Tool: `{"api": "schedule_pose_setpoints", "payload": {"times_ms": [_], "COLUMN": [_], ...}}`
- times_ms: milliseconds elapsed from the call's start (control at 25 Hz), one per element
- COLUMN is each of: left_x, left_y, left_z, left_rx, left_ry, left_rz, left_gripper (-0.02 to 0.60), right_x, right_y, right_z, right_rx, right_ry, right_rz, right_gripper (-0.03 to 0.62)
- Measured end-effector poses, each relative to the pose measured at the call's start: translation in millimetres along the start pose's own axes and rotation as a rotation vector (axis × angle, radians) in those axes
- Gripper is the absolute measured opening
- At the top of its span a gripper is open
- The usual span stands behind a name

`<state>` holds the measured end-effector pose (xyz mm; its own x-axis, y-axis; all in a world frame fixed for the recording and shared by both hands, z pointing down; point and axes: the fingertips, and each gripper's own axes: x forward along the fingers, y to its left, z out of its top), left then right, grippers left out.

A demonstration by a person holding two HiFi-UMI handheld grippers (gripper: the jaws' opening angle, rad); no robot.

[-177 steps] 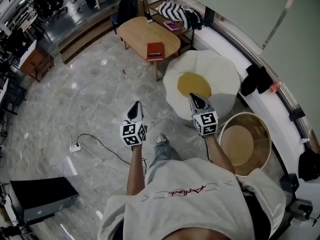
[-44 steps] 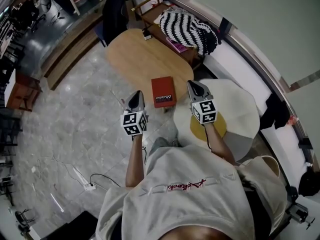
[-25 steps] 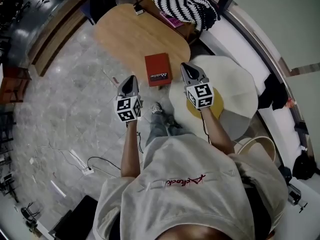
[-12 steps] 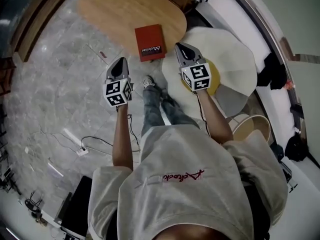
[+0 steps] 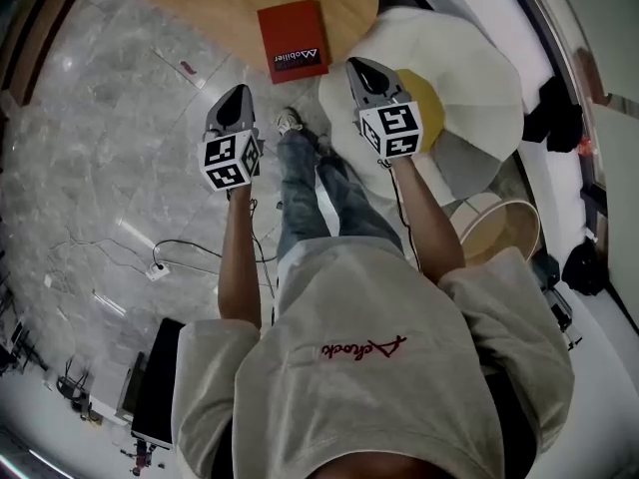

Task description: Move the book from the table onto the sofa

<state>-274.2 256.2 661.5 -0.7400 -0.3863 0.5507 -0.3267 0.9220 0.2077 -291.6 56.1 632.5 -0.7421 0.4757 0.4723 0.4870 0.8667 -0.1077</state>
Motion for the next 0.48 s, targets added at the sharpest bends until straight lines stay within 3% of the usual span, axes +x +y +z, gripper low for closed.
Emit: {"api": "schedule_pose_setpoints", "payload": {"times_ms": [480], "left_x": [42.2], "left_y": [17.3], "left_z": [-61.4], "left_rx": [-0.048], "left_ry": [0.099], "left_rz": [-0.022], "left_gripper": [0.009], "right_x": [34.4], "right_y": [-10.3], "right_z": [-72.6], "right_rx": [0.042], "right_ry": [0.115], "right_rz": [-0.011], "right_gripper": [0.009]}}
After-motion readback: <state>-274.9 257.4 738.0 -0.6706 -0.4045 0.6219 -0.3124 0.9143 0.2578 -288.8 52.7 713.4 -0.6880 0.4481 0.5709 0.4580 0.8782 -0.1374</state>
